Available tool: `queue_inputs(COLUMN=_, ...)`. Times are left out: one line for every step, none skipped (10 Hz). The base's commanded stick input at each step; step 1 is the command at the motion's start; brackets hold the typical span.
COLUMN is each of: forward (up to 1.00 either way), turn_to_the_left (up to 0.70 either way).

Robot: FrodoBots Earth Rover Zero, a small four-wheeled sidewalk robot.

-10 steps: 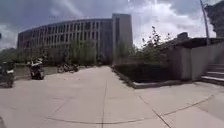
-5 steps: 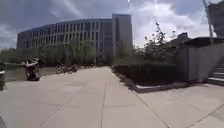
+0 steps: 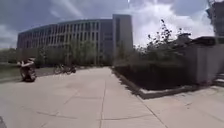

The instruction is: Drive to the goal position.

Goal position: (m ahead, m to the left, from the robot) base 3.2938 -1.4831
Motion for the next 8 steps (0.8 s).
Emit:
queue_inputs(forward=0.7, turn_to_the_left=0.0)
queue_inputs(forward=0.7, turn_to_the_left=0.0)
queue_inputs(forward=0.7, turn_to_the_left=0.0)
queue_inputs(forward=0.7, turn_to_the_left=0.0)
queue_inputs(forward=0.7, turn_to_the_left=0.0)
queue_inputs(forward=0.7, turn_to_the_left=0.0)
queue_inputs(forward=0.7, turn_to_the_left=0.02)
queue_inputs(forward=0.7, turn_to_the_left=0.06)
